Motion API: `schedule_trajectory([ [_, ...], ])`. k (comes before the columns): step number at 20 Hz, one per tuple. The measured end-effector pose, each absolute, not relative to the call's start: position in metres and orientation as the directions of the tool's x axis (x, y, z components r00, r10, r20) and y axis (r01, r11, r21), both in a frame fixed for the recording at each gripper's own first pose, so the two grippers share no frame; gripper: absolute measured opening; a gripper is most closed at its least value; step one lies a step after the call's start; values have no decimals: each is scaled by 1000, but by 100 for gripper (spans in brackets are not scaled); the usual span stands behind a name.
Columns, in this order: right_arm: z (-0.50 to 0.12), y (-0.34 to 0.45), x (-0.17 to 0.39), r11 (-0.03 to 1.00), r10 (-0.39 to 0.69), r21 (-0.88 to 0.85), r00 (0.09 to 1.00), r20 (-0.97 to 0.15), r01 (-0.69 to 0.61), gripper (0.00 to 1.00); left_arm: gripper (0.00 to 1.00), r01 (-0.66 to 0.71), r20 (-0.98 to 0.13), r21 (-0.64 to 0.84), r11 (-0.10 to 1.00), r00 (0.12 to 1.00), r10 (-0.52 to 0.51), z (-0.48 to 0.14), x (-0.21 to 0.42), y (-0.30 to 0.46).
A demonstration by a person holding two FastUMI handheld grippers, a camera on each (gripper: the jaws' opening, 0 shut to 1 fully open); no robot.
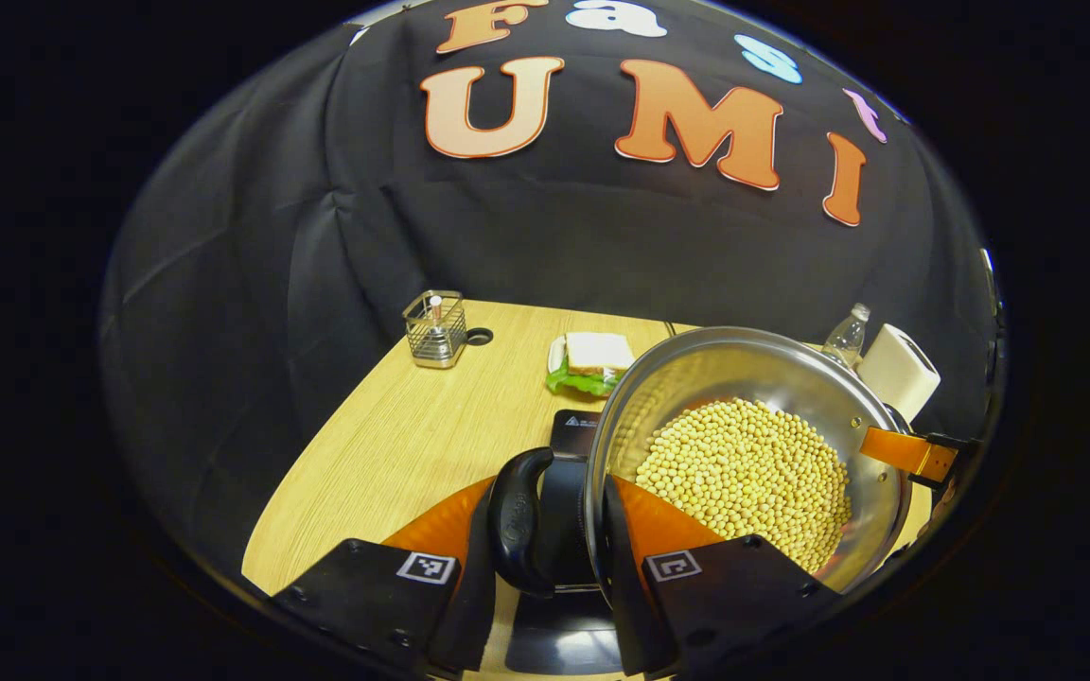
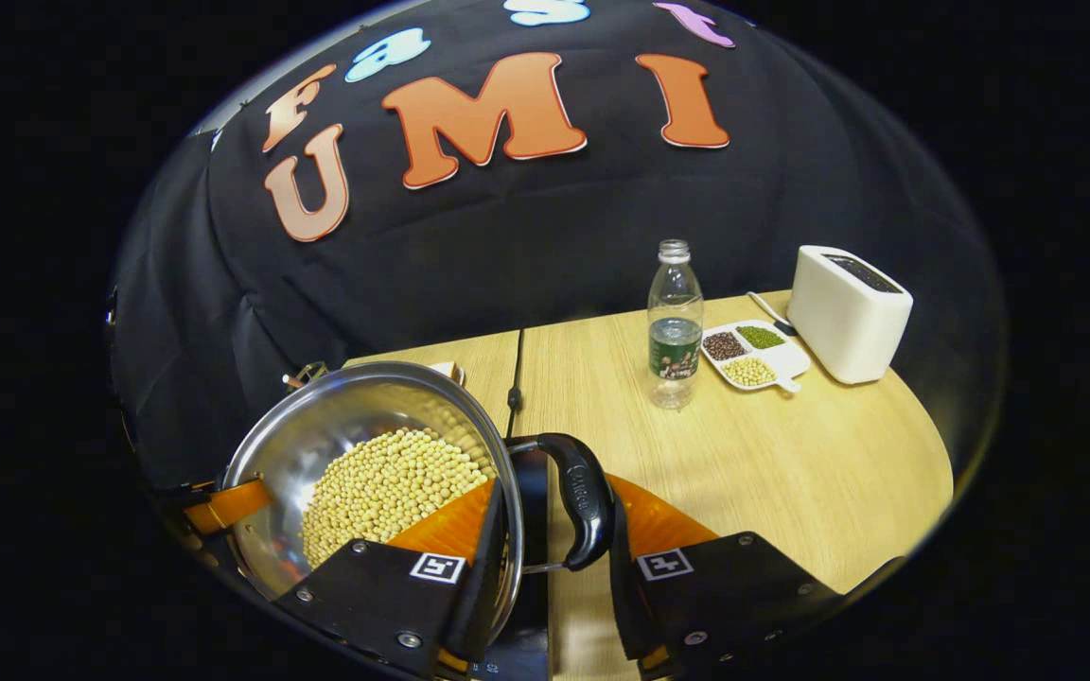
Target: First push the handle of the pot to place it horizontally, then grasp the pot with both hands and set it on the induction cooktop.
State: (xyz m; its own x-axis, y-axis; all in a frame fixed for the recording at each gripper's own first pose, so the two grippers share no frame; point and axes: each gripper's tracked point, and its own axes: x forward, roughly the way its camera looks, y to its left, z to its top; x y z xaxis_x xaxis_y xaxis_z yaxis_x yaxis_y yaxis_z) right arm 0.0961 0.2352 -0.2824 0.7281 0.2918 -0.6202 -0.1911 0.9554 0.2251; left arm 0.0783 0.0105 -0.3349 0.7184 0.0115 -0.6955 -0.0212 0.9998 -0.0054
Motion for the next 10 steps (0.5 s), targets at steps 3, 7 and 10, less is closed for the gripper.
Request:
schedule_trajectory([
  [3, -296, 248, 97, 958, 286, 216, 717, -636, -191, 52, 59, -27, -716, -8, 1000, 698, 13, -355, 78, 19],
  [7, -311, 256, 94, 960, 280, 214, 697, -661, -183, 52, 59, -24, -732, -15, 1000, 681, 5, -373, 83, 23],
  [10, -320, 258, 93, 964, 267, 195, 689, -674, -183, 52, 63, -23, -745, -27, 999, 667, -5, -385, 84, 25],
])
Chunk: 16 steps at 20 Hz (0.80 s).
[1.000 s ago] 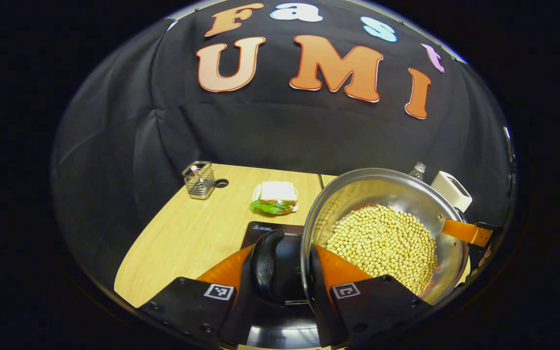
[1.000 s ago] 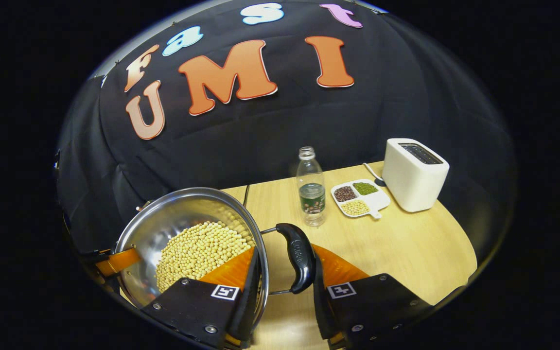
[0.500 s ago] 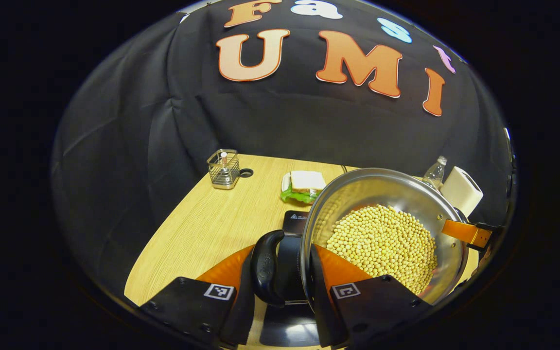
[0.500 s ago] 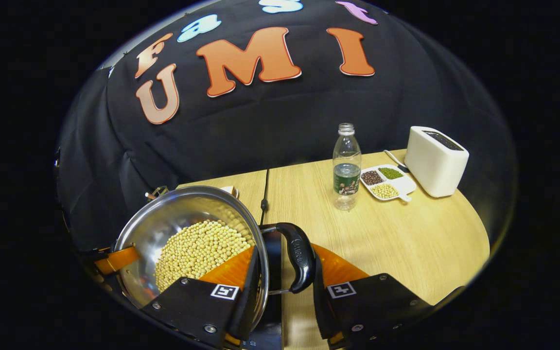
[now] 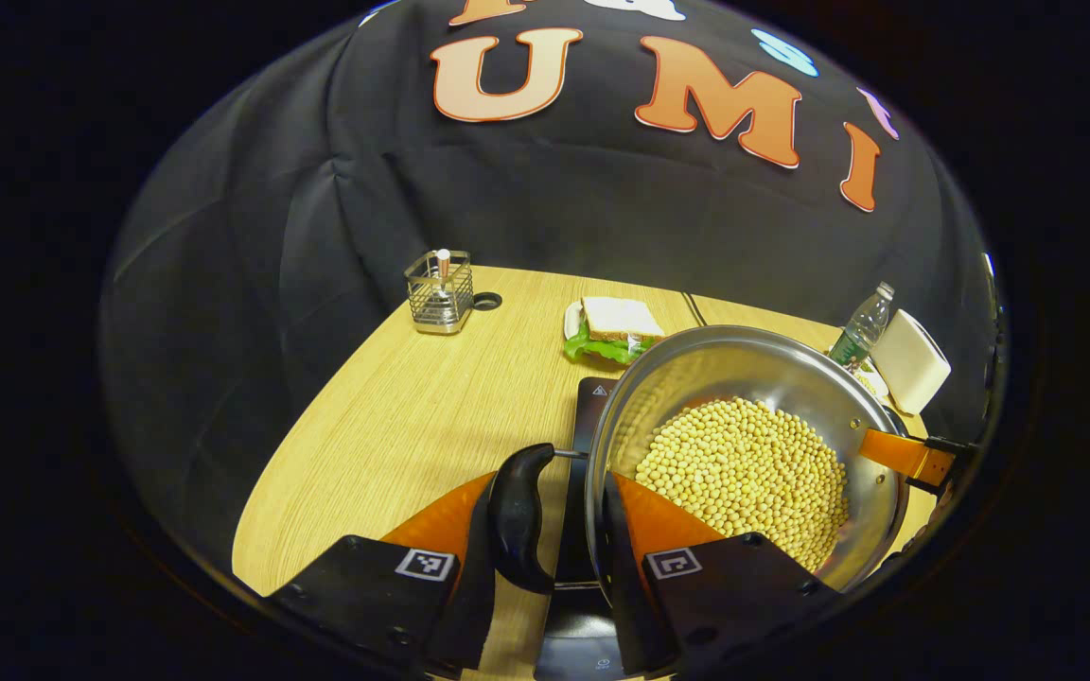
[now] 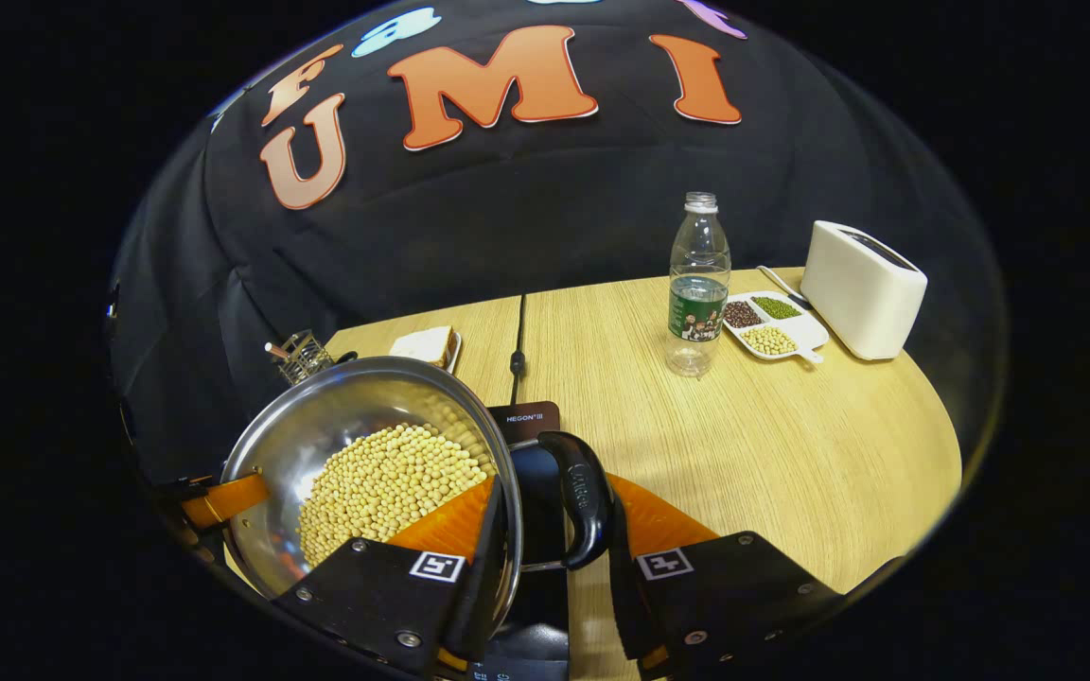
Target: First push the handle of the pot to place it horizontally, then grasp the pot with both hands and set it on the induction cooktop.
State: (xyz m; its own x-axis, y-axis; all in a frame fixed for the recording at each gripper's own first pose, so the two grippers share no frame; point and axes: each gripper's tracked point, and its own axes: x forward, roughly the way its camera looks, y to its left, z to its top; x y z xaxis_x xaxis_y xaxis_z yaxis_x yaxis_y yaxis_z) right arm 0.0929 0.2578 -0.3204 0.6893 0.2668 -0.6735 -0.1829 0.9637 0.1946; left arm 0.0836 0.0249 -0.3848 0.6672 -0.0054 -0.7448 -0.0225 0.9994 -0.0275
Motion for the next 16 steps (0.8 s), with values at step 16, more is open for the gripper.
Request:
schedule_trajectory([
  [16, -299, 266, 94, 949, 316, 224, 721, -617, -224, 85, 77, -18, -664, 32, 999, 747, 35, -368, 96, 34],
])
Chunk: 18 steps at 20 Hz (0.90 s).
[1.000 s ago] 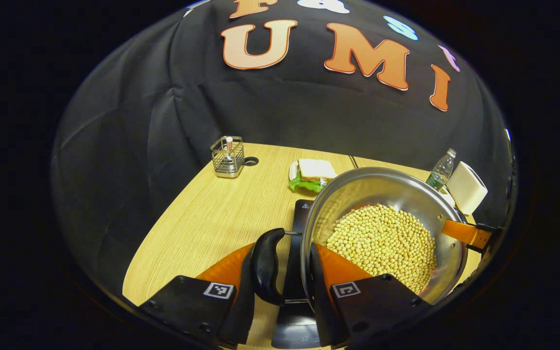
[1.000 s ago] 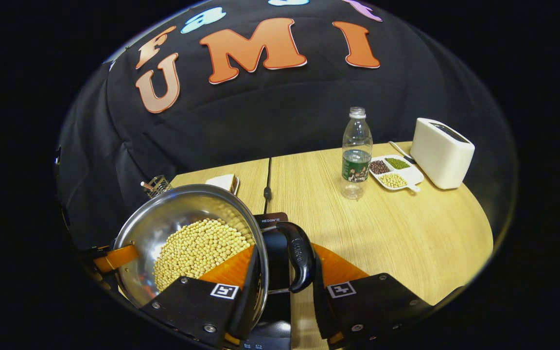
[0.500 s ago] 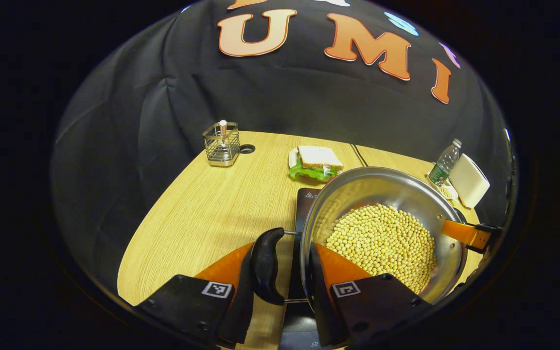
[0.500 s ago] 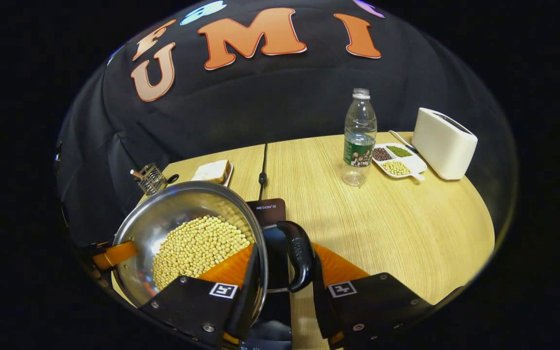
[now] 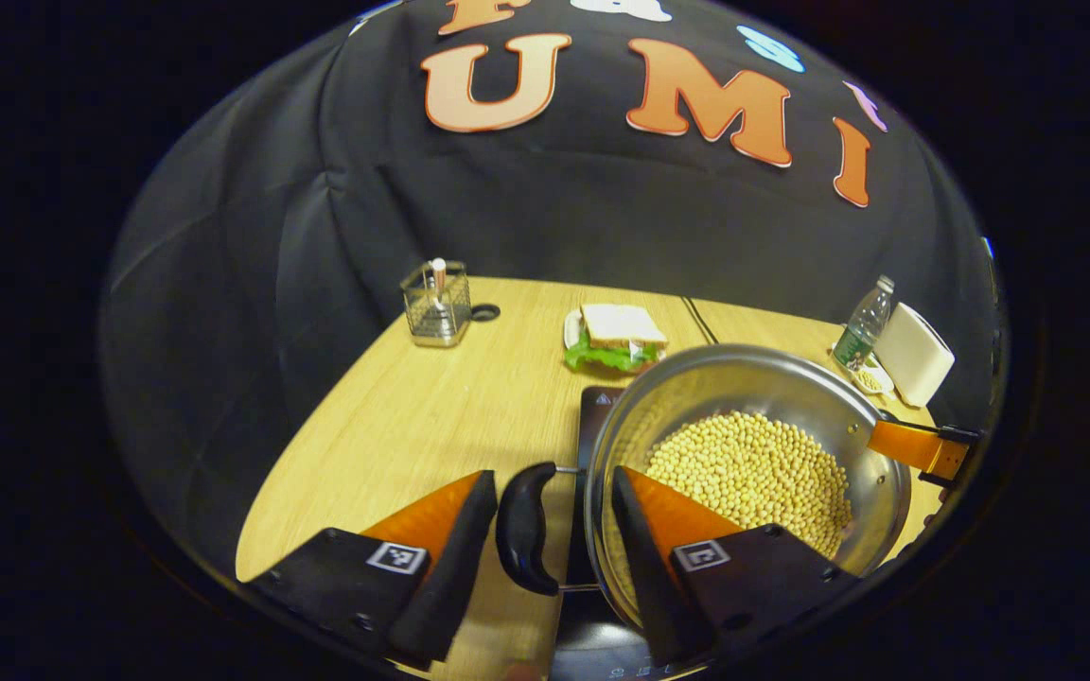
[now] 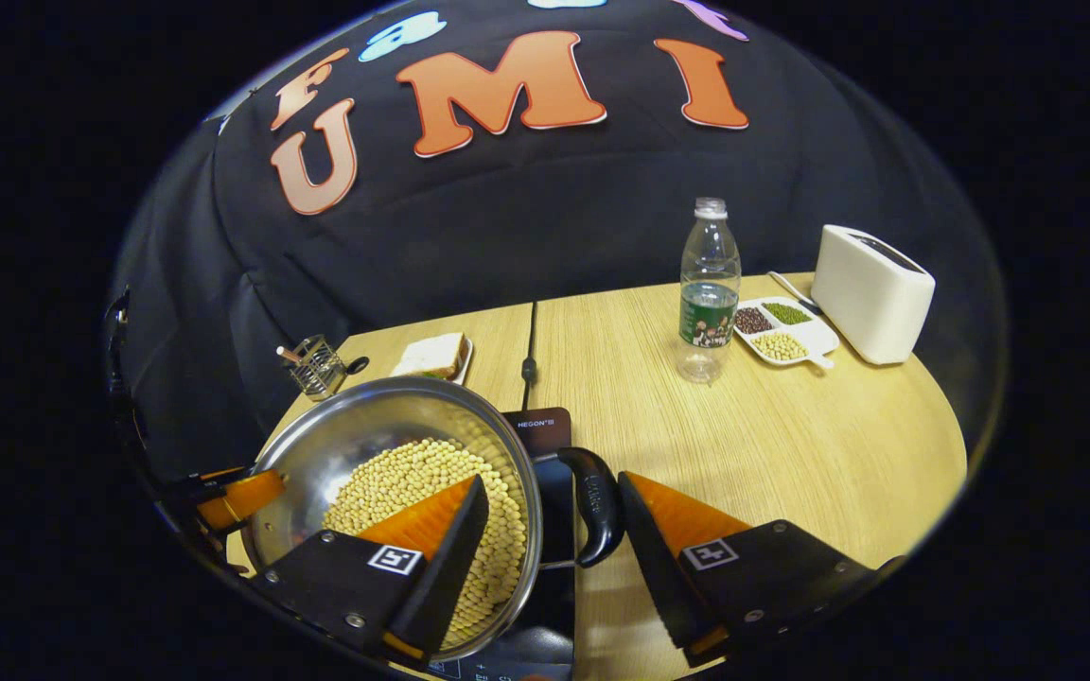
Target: First push the handle of the pot to place it horizontally, then grasp the pot with both hands and set it on the induction cooktop.
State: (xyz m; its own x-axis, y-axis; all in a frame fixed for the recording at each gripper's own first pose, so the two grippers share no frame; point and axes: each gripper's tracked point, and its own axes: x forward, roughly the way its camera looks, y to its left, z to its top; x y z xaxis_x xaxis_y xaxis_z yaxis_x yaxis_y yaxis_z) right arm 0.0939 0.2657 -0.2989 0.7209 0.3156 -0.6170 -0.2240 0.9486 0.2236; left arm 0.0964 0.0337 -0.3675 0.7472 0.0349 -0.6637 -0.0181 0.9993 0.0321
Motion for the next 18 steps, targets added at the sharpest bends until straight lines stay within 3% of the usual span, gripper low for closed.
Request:
schedule_trajectory([
  [2, -278, 262, 95, 946, 325, 208, 747, -580, -250, 94, 100, -34, -609, 66, 997, 791, 67, -344, 102, 36],
  [11, -136, 189, 94, 953, 302, 121, 901, -311, -278, 94, 98, 11, -299, 3, 1000, 954, -9, -177, 97, -32],
  [18, -43, 104, 64, 973, 229, 31, 964, -134, -227, 94, 98, 41, -82, -61, 997, 996, -46, -49, 70, -49],
])
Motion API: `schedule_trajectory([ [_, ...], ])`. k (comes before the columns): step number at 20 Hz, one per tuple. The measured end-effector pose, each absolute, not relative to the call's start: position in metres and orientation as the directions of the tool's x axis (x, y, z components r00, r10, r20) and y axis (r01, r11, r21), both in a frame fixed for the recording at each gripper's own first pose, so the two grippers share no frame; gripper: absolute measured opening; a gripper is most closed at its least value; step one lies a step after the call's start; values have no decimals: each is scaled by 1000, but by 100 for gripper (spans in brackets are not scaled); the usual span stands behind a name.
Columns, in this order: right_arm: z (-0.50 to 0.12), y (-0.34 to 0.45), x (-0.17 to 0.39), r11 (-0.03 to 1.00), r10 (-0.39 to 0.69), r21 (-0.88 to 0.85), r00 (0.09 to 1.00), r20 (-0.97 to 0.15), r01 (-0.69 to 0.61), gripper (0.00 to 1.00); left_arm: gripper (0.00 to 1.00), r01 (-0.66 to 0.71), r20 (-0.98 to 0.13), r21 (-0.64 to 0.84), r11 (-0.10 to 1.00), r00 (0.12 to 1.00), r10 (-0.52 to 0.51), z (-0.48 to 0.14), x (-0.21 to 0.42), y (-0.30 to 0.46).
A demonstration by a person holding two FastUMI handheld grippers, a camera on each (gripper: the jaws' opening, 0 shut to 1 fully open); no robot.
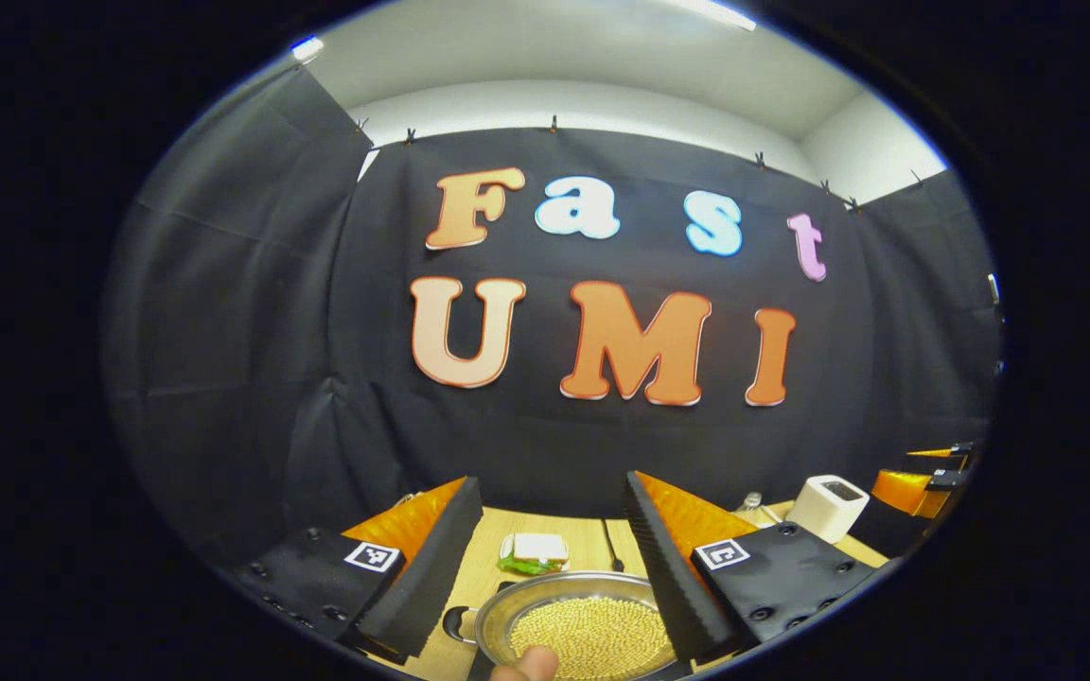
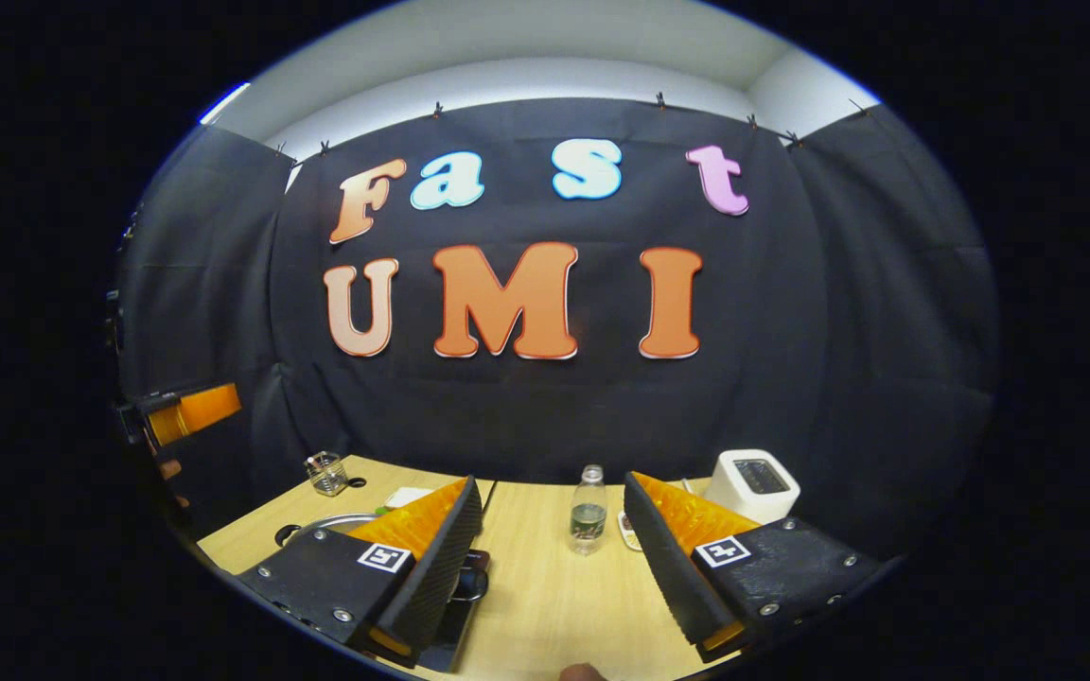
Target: First push the handle of the pot to place it horizontally, then grasp the pot with both hands and set it on the induction cooktop.
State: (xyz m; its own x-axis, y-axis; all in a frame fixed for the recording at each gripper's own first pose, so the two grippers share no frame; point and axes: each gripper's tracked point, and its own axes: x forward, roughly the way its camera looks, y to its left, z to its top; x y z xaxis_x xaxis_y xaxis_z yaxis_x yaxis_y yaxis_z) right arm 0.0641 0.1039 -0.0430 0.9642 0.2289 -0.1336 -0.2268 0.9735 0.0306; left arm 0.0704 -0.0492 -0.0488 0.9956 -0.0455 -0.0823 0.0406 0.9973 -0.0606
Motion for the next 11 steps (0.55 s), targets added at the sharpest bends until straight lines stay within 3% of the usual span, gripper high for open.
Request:
schedule_trajectory([
  [5, 1, 66, 46, 970, 237, 65, 969, -71, -233, 94, 99, 27, -17, -98, 995, 999, -29, 6, 55, -35],
  [11, 26, 19, 40, 988, 148, 56, 989, -20, -146, 94, 98, -26, 27, -107, 994, 999, 29, 34, 44, -16],
])
